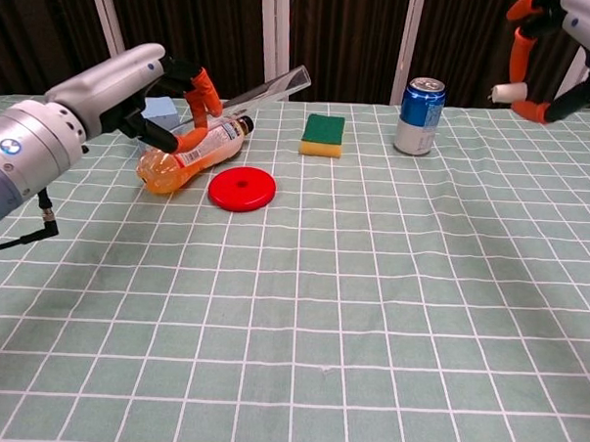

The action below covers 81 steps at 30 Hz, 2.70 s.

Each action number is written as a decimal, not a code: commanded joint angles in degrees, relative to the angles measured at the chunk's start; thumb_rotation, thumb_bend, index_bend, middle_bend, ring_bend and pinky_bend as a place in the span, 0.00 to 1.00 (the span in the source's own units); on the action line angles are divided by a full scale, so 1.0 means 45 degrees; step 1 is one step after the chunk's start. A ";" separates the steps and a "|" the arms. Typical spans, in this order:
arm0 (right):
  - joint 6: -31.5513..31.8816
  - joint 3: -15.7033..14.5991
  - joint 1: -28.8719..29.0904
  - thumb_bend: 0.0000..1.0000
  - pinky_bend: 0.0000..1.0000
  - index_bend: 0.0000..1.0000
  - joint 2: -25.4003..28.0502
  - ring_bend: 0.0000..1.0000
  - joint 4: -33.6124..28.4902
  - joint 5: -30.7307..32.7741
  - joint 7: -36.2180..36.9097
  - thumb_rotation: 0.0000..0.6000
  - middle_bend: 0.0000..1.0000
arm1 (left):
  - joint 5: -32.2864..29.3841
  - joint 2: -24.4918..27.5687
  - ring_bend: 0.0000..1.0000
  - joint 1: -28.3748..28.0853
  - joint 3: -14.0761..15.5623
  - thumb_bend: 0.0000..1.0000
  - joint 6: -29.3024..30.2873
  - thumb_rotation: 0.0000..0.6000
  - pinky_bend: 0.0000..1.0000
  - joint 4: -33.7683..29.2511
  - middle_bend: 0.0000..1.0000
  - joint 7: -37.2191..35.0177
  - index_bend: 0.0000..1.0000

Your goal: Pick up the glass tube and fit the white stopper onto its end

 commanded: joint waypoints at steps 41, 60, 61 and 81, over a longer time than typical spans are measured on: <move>0.0287 -0.0477 0.1714 0.39 0.00 0.58 -0.0834 0.00 0.0900 -0.1549 -0.0838 1.00 0.16 | -0.0844 -0.2912 0.10 -0.1683 -0.1247 0.67 -0.0294 1.00 0.00 0.1598 0.52 0.0882 0.49; 0.0426 -0.0673 0.1700 0.39 0.00 0.58 -0.0865 0.00 0.0728 -0.1494 -0.0915 1.00 0.16 | -0.1005 -0.3161 0.11 -0.1861 -0.1430 0.67 -0.0245 1.00 0.00 0.1482 0.52 0.1175 0.49; 0.0435 -0.0679 0.1703 0.39 0.00 0.58 -0.0867 0.00 0.0723 -0.1500 -0.0928 1.00 0.16 | -0.1017 -0.3158 0.11 -0.1863 -0.1434 0.67 -0.0254 1.00 0.00 0.1475 0.52 0.1181 0.49; 0.0478 -0.0752 0.1683 0.39 0.00 0.58 -0.0928 0.00 0.0702 -0.1354 -0.0891 1.00 0.16 | -0.1038 -0.3341 0.10 -0.1963 -0.1410 0.67 -0.0265 1.00 0.00 0.1401 0.52 0.1323 0.49</move>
